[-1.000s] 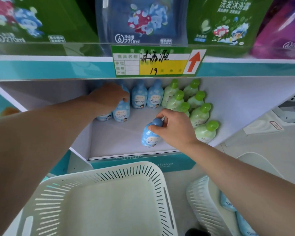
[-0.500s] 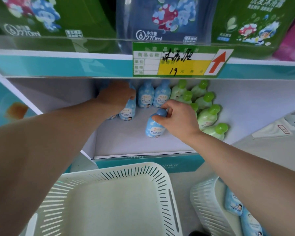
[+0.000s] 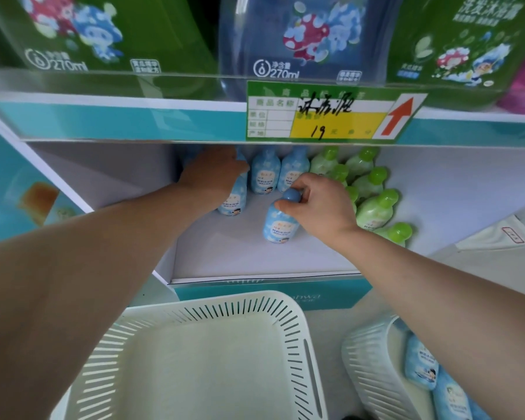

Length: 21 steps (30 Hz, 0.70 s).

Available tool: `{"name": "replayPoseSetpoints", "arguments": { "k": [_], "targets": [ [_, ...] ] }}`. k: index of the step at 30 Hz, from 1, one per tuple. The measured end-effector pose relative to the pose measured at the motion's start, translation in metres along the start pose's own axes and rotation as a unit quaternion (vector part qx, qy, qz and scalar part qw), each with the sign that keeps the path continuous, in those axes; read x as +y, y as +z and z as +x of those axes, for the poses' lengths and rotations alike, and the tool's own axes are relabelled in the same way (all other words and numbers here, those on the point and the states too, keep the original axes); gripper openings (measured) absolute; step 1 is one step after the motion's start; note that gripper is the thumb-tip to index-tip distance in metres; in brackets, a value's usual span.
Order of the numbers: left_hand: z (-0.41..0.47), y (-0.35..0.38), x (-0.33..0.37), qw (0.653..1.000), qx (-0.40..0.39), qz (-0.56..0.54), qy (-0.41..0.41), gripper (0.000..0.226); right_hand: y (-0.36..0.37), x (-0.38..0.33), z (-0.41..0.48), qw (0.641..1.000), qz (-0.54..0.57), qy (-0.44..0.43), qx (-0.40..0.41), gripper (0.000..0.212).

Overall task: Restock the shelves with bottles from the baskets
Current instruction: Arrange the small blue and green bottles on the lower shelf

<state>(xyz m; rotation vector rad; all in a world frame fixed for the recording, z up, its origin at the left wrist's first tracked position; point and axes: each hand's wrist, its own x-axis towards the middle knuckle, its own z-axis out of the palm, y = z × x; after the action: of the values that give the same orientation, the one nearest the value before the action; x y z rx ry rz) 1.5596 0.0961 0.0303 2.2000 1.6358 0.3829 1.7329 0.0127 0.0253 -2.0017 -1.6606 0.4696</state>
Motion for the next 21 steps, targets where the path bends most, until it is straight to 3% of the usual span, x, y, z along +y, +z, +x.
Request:
{"name": "replayPoseSetpoints", "arguments": {
  "k": [4, 8, 21],
  "targets": [
    [-0.005, 0.0, 0.003, 0.982, -0.005, 0.163, 0.096, 0.041, -0.001, -0.005, 0.012, 1.0, -0.007, 0.013, 0.01, 0.028],
    [-0.026, 0.007, 0.009, 0.977, 0.034, 0.175, 0.116, 0.035, 0.002, -0.011, 0.025, 1.0, -0.023, 0.008, 0.018, 0.034],
    [-0.087, 0.03, -0.023, 0.981, -0.075, 0.179, 0.023, 0.029, 0.02, -0.021, 0.049, 0.998, -0.065, -0.013, 0.011, 0.026]
  ]
}}
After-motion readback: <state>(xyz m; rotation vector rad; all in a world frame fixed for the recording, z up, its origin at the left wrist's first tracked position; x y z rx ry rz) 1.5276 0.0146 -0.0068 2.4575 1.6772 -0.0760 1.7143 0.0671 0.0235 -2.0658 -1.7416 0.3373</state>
